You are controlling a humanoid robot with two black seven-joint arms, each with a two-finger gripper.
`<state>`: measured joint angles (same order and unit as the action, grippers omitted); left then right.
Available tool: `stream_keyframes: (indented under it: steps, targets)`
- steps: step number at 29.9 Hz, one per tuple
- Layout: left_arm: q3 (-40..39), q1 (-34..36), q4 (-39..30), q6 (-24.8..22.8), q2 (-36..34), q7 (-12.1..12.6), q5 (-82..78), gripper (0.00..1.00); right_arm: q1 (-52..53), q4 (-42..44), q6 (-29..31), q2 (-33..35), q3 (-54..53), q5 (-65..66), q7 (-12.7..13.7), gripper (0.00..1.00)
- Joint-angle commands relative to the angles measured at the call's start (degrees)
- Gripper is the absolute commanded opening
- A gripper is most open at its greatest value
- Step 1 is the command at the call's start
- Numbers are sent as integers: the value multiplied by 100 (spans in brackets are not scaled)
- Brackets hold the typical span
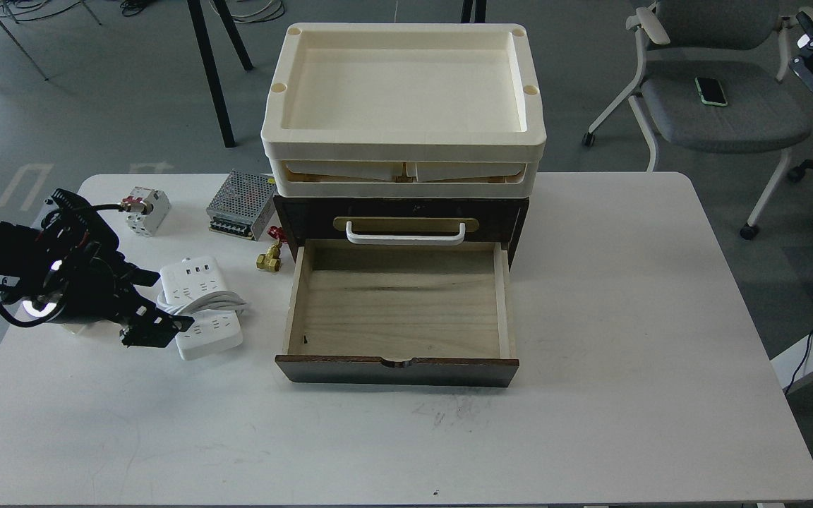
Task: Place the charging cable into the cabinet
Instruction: 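Lower the left gripper and grasp the white power strip with coiled cable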
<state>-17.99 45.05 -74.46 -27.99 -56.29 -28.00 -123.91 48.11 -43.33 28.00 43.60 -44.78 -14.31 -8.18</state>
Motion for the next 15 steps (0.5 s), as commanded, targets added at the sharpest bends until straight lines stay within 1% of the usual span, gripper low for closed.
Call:
stream_keyframes:
  steps: [1, 3, 10, 15]
  targets:
    - [-29, 39, 467, -1, 320, 0, 94, 91, -47, 0, 0, 8, -14, -2, 0, 100]
    - [-21, 39, 617, -1, 364, 0, 34, 82, -74, 9, 0, 8, -14, -2, 0, 100]
    - [58, 30, 1100, -1, 785, 0, -19, 80, -83, 26, 0, 17, -14, 7, 0, 100]
    - [58, 21, 1136, -1, 952, 0, -11, 78, -83, 35, 0, 17, -14, 7, 0, 100]
